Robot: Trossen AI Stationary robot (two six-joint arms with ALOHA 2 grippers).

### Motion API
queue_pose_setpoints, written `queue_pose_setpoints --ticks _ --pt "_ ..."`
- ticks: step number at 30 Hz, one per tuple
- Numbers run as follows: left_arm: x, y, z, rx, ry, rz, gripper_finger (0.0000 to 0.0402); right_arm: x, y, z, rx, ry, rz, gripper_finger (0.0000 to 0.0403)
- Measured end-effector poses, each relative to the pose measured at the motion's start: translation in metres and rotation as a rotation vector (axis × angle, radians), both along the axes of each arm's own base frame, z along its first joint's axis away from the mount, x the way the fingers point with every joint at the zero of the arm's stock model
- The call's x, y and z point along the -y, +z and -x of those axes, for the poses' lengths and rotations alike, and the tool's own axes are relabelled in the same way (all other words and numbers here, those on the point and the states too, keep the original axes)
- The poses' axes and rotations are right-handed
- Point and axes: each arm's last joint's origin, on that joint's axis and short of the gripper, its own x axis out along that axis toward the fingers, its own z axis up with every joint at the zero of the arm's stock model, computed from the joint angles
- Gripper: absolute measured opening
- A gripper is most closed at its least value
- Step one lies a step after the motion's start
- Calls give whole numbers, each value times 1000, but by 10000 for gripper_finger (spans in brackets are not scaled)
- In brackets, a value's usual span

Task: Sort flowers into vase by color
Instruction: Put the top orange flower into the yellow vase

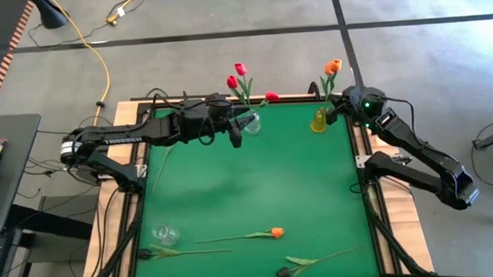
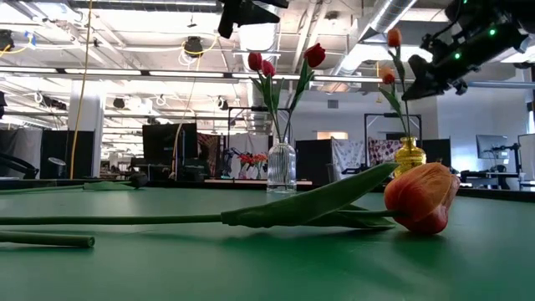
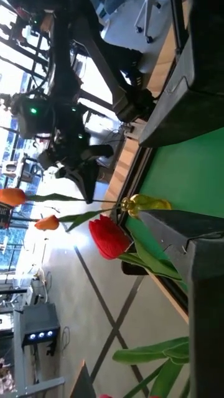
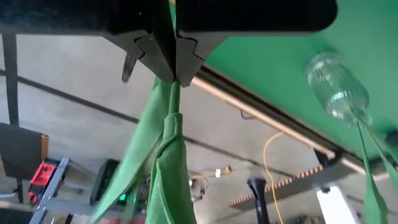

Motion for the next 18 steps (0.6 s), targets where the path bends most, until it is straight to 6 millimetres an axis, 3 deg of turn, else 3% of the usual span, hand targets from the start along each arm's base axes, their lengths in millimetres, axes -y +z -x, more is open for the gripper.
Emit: queue_pose_setpoints --ticks 8,18 --pt "0 0 0 2 2 -1 162 0 -10 0 -22 2 -24 32" --pt "0 0 0 2 2 -1 162 0 -11 0 -20 -1 -33 103"
